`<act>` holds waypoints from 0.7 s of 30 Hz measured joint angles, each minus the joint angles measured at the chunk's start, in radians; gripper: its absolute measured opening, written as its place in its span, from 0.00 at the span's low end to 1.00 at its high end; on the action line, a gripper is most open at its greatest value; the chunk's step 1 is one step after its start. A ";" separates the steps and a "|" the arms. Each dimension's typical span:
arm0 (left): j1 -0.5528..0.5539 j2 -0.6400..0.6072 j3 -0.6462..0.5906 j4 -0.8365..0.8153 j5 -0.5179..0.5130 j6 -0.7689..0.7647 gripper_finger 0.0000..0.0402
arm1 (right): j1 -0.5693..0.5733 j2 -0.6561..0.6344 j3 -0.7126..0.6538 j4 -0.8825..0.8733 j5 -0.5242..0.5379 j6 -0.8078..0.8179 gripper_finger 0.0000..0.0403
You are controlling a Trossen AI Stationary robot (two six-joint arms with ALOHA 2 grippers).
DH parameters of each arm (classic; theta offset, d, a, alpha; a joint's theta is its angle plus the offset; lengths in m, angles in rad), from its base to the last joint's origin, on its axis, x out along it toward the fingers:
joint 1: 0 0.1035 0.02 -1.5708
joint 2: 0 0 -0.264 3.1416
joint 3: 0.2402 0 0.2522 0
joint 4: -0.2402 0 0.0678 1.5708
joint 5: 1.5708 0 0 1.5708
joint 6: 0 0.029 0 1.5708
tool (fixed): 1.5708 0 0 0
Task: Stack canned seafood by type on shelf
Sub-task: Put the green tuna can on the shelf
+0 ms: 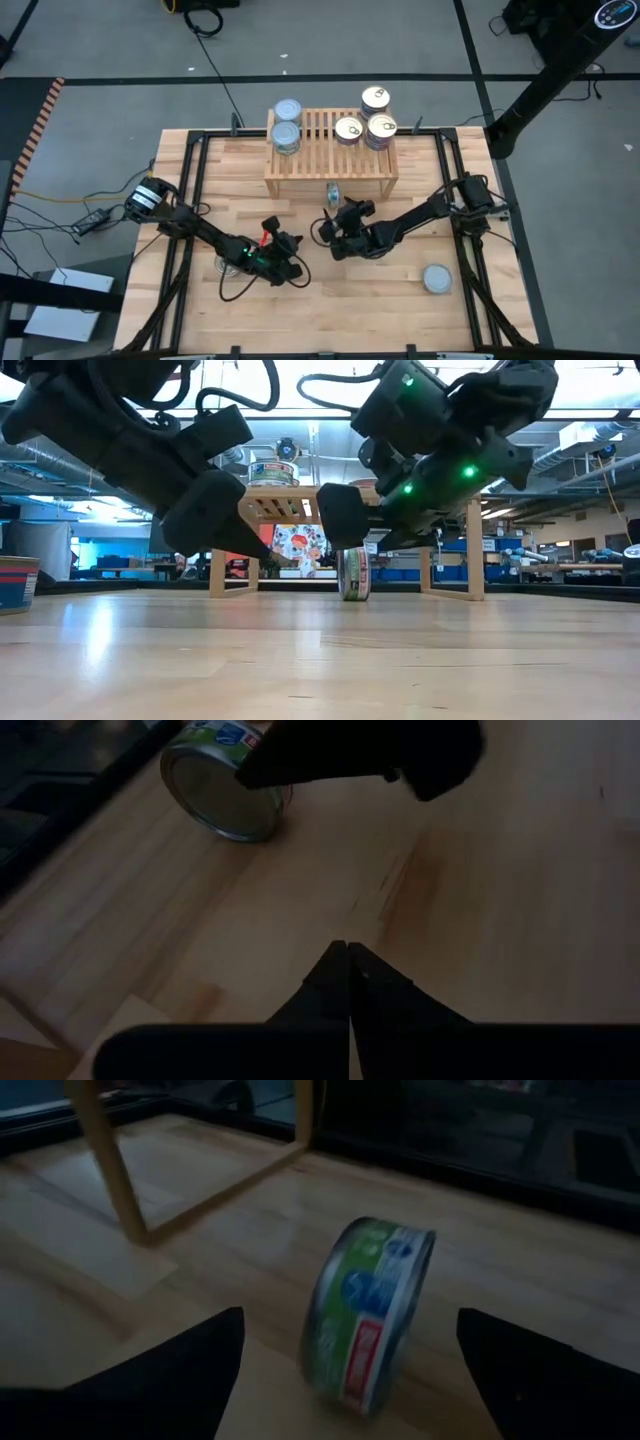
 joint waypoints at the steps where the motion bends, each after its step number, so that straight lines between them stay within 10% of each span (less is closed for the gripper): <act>1: 0.000 0.000 0.000 0.000 0.000 0.000 0.00 | -0.004 0.000 0.000 0.000 0.004 0.000 0.93; 12: -0.001 0.000 0.000 -0.001 -0.001 -0.006 0.00 | -0.051 -0.001 0.000 0.007 -0.055 -0.001 0.85; 21: -0.001 0.000 0.000 -0.006 -0.001 -0.019 0.00 | -0.054 -0.001 0.000 0.007 -0.062 -0.060 0.54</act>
